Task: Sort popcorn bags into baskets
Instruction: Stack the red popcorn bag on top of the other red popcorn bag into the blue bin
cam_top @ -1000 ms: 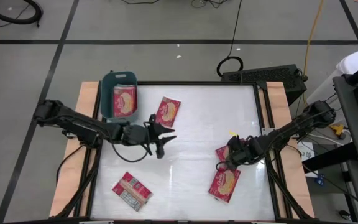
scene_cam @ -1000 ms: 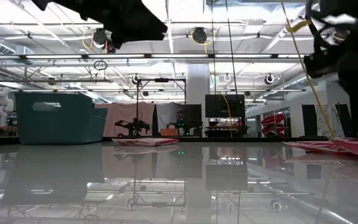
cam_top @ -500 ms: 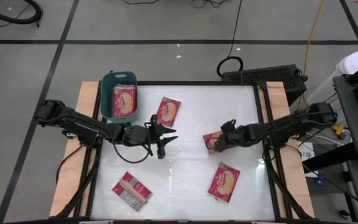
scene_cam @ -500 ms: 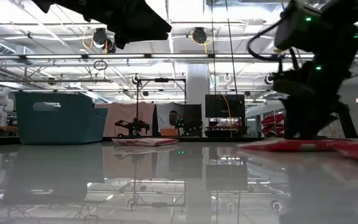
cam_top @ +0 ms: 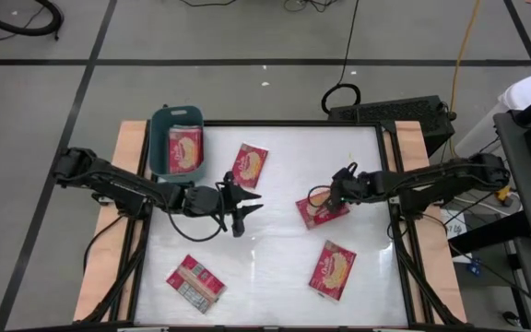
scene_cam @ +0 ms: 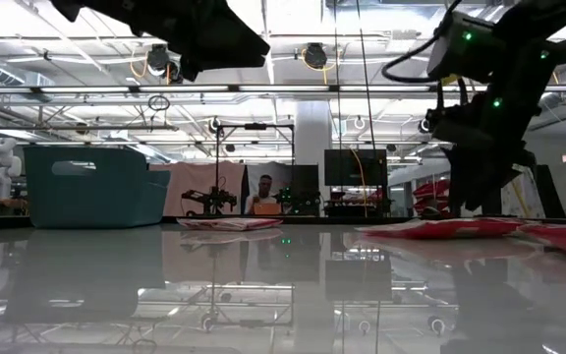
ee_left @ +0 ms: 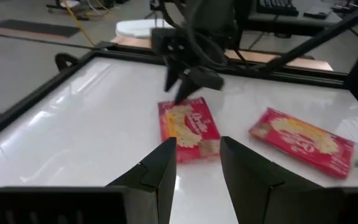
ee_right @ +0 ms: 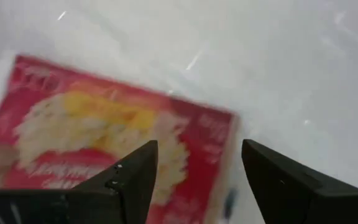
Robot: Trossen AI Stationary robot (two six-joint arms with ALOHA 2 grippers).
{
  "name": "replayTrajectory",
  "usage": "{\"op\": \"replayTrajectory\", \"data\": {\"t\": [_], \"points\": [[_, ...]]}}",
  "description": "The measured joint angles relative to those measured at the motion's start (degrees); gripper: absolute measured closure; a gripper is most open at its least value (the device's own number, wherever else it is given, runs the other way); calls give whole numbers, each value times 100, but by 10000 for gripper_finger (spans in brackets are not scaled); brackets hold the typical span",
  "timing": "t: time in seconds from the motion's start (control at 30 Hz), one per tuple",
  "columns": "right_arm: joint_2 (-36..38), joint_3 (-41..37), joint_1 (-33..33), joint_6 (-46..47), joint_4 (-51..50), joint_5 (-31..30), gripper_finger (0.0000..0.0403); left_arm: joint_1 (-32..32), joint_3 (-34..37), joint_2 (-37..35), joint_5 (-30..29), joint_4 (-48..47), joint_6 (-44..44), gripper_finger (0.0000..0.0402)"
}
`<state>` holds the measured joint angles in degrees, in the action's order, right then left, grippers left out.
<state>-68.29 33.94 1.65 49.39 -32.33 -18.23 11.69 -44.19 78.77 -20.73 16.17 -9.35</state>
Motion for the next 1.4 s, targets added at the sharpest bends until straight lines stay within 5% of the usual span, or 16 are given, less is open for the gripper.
{"op": "replayTrajectory", "data": {"t": [0.17,0.6,0.93,1.17,1.4], "points": [[0,-261,322,-347,446,32,175,83,1,-1,115,-114,-163,275],[-10,-866,-573,1143,2449,2478,175,442,1,-1,119,-141,-17,275],[2,-602,-927,454,2755,1446,175,703,1,367,142,-88,-88,275],[0,-602,-736,401,2527,1098,175,1029,-274,1983,605,1275,128,275],[-231,-593,-625,387,2396,1451,175,1077,-1567,3511,1024,785,136,275]]}}
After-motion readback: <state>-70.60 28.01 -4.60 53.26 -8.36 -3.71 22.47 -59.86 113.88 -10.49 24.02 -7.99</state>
